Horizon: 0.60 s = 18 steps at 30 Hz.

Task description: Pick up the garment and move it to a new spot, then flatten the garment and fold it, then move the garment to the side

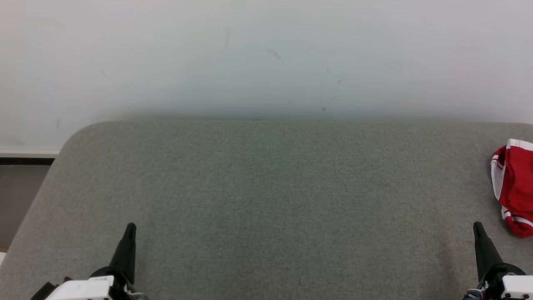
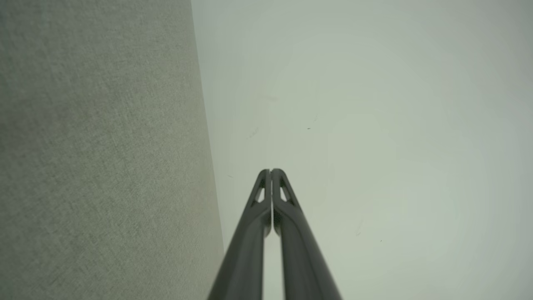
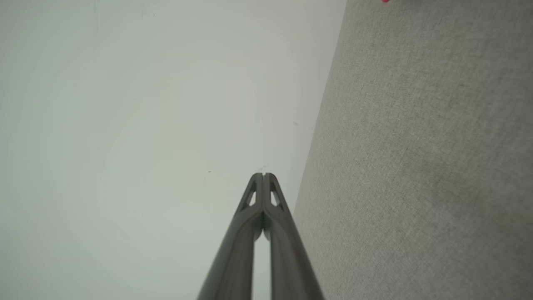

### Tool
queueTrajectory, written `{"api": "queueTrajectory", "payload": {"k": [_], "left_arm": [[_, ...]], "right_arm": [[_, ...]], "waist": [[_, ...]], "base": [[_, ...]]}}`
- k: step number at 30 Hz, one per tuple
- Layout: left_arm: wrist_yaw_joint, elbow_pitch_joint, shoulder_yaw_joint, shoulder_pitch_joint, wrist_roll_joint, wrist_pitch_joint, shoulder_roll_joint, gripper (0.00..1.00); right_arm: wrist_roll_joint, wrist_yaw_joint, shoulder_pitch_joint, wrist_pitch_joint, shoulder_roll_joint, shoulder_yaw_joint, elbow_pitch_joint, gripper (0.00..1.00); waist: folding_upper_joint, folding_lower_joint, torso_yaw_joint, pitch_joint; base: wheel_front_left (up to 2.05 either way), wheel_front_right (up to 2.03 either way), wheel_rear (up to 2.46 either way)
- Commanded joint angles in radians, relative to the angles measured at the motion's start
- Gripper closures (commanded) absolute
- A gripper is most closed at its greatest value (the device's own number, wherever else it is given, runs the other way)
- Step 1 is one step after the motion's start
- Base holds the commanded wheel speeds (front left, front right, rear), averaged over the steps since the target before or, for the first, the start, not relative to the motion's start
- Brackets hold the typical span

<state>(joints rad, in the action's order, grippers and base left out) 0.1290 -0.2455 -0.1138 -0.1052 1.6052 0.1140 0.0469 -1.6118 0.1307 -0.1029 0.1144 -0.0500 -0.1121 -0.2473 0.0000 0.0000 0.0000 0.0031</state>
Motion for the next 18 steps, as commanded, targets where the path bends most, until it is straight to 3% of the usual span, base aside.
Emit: {"api": "queueTrajectory", "payload": {"k": [1,18], "left_arm": [[0.005,0.000,-0.002,-0.010,0.014,0.003,0.006,1.00],[0.005,0.000,-0.002,-0.010,0.014,0.003,0.006,1.00]], "right_arm": [[-0.002,0.000,-0.013,0.003,0.000,-0.004,0.004,1.00],[-0.002,0.000,-0.013,0.003,0.000,-0.004,0.004,1.00]], "waist": [[0.0000,0.0000,0.000,0.000],[0.0000,0.0000,0.000,0.000]], "base": [[0.00,0.00,0.00],[0.00,0.00,0.00]]}}
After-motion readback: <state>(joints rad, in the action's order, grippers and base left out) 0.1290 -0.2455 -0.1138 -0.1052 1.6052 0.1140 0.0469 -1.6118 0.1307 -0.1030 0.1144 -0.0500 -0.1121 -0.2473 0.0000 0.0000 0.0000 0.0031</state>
